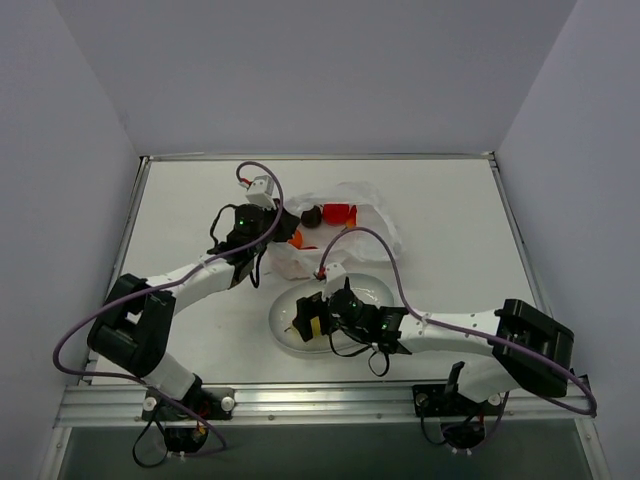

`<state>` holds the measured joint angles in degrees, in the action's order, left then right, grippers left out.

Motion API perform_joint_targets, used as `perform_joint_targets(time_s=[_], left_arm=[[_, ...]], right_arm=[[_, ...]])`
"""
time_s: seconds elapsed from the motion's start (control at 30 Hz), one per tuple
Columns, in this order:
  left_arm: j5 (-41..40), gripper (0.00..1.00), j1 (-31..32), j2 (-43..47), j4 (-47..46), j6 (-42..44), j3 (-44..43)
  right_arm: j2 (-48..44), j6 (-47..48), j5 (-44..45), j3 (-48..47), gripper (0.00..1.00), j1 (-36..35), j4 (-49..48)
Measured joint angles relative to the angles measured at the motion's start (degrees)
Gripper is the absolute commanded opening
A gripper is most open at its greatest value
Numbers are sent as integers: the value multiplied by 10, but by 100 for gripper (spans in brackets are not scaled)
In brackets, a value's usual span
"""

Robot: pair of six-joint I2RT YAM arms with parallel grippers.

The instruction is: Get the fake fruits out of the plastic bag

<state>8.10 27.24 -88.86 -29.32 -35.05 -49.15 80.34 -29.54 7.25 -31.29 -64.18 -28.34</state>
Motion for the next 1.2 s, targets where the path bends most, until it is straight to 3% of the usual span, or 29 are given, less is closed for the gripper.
perform_joint_targets(time_s=[0.1,0.13,0.2,0.23,0.37,0.6,0.7,0.73,0.77,0.83,0.87,0.97,1.2], left_arm=[[0,2,0,12,4,4,0],[0,2,0,17,4,4,0],[0,2,0,27,4,6,0],[0,2,0,31,4,6,0],[1,2,0,34,3,6,0],[0,2,1,34,2,6,7],[-2,2,2,34,2,7,12],[-3,2,2,34,2,9,12],[-4,3,2,34,2,10,13],[-8,18,4,34,3,12,13],[-10,43,5,34,4,14,13],[-20,77,12,37,13,14,13],[-99,82,73,133,138,12,19]], right_arm=[[-24,20,13,-24,78,9,19],[-37,28,14,-31,63,19,23],[-67,43,12,-51,46,54,30],[-76,46,10,-64,28,75,31],[-54,54,32,-147,13,154,35],[150,67,76,-292,19,188,36],[203,70,78,-290,31,187,50],[211,69,76,-281,44,187,48],[213,67,73,-267,50,186,47],[213,68,70,-239,63,184,43],[213,67,68,-230,66,184,41],[213,69,63,-216,76,182,37],[206,62,61,-186,78,180,4]])
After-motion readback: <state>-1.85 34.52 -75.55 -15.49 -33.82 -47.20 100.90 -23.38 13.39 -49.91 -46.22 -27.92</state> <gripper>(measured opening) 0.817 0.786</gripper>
